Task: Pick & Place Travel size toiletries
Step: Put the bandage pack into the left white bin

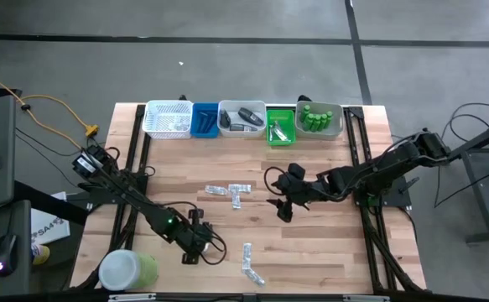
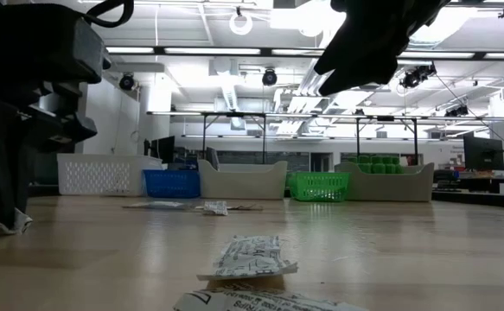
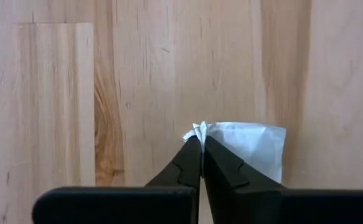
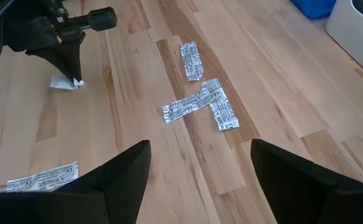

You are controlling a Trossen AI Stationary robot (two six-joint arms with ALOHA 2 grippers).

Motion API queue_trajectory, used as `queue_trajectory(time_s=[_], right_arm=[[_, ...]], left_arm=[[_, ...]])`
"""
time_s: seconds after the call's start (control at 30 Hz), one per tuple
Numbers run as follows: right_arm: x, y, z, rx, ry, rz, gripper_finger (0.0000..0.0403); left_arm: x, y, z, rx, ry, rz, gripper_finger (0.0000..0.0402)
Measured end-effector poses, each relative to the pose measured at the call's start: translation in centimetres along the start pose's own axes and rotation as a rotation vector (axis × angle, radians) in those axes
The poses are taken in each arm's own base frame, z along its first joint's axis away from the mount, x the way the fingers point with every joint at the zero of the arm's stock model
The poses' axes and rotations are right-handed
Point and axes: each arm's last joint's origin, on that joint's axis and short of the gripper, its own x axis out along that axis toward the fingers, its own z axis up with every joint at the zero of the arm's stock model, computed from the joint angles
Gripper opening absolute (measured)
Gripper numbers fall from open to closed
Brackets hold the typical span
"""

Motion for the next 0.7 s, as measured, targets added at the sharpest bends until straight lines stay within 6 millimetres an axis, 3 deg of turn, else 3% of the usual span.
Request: queue_trajectory(time_s=[0.2,0.37,0.53,0.7], right_arm=[[0.0,0.0,0.0,-0.003,-0.002,0.001,0.027],[0.0,0.0,0.0,-0.006,-0.002,0.003,0.027],[0.0,0.1,0.1,-0.009,-0.007,0.007,0.027],[0.0,0.1,0.1,-0.028,-0.013,0.01,0.027]], left_arm=[[-2.3,-0.4,1.8,-0.016,-0.009,0.037,0.0003],[-5.5,0.4,3.2,-0.021,-0.03,0.198,0.0002],[-8.3,3.5,4.1,-0.073,-0.045,0.423,0.0001],[-10.9,8.4,5.1,-0.189,-0.099,0.638,0.0001]])
